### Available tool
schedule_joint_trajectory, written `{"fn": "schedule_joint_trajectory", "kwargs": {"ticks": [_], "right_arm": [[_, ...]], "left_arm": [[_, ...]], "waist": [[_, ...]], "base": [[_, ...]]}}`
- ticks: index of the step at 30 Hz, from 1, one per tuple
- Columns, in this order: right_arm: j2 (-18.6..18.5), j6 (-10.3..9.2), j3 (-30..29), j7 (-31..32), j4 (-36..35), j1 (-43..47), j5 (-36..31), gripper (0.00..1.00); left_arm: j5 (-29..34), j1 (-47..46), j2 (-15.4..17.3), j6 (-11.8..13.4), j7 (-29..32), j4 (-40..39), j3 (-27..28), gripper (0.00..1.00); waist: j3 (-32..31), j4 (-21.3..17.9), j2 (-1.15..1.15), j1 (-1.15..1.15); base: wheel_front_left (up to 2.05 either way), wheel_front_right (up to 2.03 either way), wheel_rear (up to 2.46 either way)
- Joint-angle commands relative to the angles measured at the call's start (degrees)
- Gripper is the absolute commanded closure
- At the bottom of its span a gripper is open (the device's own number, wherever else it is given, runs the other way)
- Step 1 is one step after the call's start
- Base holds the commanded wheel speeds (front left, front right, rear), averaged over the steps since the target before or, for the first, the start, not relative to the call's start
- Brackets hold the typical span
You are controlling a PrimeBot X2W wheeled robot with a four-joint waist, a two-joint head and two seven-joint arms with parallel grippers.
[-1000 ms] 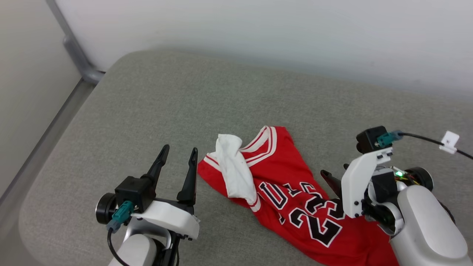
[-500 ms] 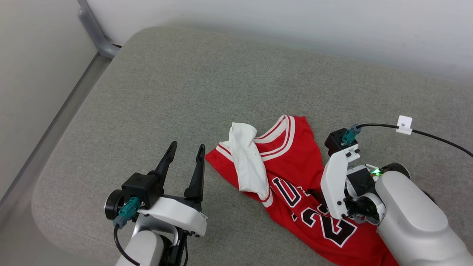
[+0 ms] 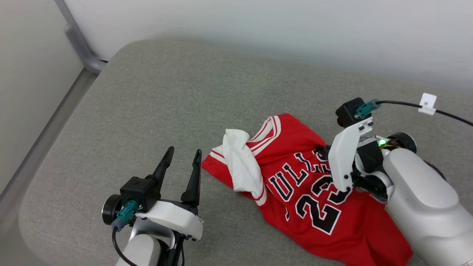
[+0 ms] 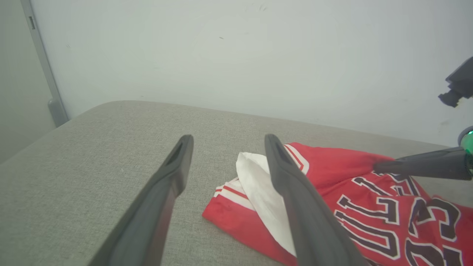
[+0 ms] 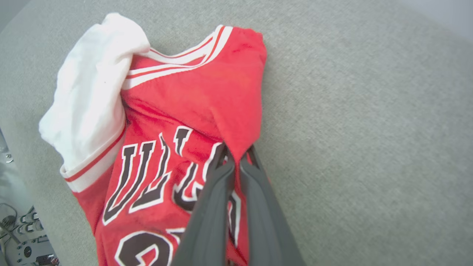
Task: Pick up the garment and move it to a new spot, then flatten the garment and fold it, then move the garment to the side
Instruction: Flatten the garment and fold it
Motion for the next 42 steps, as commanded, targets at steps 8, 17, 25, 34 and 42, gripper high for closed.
{"fn": "schedule_joint_trajectory", "kwargs": {"ticks": [8, 17, 25, 34, 42], "right_arm": [[-4.5, -0.07, -5.9, -4.5, -0.4, 1.9, -2.6, 1.0], [-5.8, -0.07, -17.2, -5.0, -1.8, 17.7, -4.6, 1.0], [-0.6, -0.08, -26.6, -6.5, -4.2, 30.7, -6.5, 0.61], [4.7, -0.06, -33.7, -20.5, -15.4, 35.9, -14.4, 0.0], [7.1, -0.06, -34.7, -29.6, -25.6, 39.7, -20.7, 0.0]], "left_arm": [[1.0, 1.9, 0.3, -0.5, -0.1, 0.6, 1.2, 0.0], [0.9, 4.2, 0.9, -0.4, -0.1, 1.9, 1.6, 0.0], [0.3, 5.8, 1.4, -0.1, 0.5, 2.6, 1.3, 0.0], [-0.1, 7.3, 2.2, 0.4, 1.3, 2.2, 1.0, 0.0], [-0.4, 8.0, 2.8, 1.0, 2.0, 1.4, 1.0, 0.0]], "waist": [[-2.9, -4.8, 0.0, 0.0], [-5.6, -9.7, 0.0, 0.0], [-6.8, -11.9, 0.0, 0.0], [-8.7, -12.8, 0.0, 0.0], [-9.5, -13.5, 0.0, 0.0]], "base": [[0.0, 0.0, 0.0], [0.0, 0.0, 0.0], [0.0, 0.0, 0.0], [0.0, 0.0, 0.0], [0.0, 0.0, 0.0]]}}
